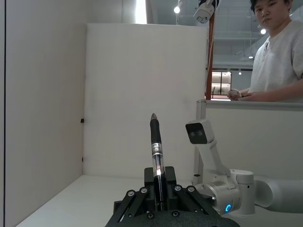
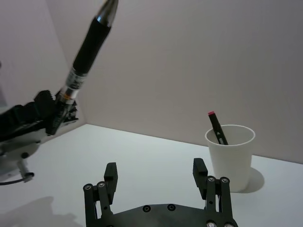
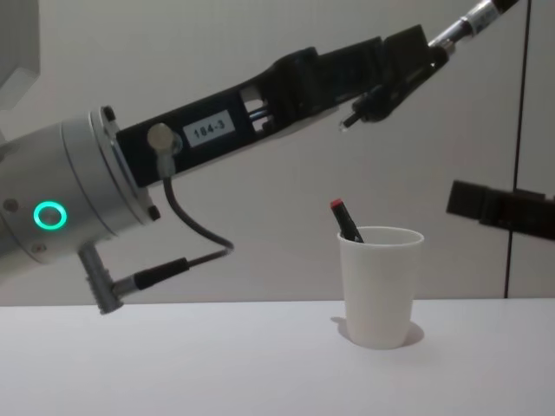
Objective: Place the pen into the pen holder.
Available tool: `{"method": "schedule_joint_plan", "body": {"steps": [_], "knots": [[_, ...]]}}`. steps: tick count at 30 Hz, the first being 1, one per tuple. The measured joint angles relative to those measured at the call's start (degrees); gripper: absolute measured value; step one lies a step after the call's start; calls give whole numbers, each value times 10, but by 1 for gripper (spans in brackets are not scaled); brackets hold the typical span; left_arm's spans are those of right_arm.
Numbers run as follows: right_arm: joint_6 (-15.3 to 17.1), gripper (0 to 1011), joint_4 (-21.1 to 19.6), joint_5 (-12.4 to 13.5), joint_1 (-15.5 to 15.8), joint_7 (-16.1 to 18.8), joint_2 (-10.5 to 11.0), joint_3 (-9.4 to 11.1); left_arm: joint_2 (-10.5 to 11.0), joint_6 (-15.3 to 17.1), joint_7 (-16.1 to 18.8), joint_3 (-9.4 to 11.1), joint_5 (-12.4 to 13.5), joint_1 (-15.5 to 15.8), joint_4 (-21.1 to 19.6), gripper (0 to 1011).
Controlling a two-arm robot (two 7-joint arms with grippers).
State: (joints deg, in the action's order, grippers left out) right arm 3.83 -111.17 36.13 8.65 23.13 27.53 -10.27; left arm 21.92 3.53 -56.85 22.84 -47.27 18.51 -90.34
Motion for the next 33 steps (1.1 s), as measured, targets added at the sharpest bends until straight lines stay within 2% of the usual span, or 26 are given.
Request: {"method": "schedule_joint_plan", "body": {"steps": [2, 4, 7, 8, 11, 14, 20, 27, 33], "knots": [[0, 1001, -5, 12, 4, 5, 4, 2, 0, 0, 0, 0, 0, 0, 0, 145], [1, 1001, -11, 39, 11, 16, 11, 6, 0, 0, 0, 0, 0, 0, 0, 144], [1, 1001, -16, 66, 18, 26, 17, 11, 0, 0, 0, 0, 0, 0, 0, 145], [1, 1001, -16, 66, 18, 26, 17, 11, 0, 0, 0, 0, 0, 0, 0, 145], [2, 1001, -21, 105, 25, 41, 25, 16, 0, 0, -1, 0, 0, 0, 0, 145], [3, 1001, -23, 133, 30, 52, 30, 20, 0, 0, -2, 1, 0, 1, 0, 145], [8, 1001, -28, 179, 36, 72, 39, 26, -1, 1, -6, 4, 3, 2, 3, 145], [13, 1001, -33, 211, 40, 86, 47, 28, -1, 1, -7, 7, 9, 2, 7, 145], [14, 1001, -36, 226, 42, 92, 51, 29, 0, 1, -8, 10, 12, 2, 11, 145]]}}
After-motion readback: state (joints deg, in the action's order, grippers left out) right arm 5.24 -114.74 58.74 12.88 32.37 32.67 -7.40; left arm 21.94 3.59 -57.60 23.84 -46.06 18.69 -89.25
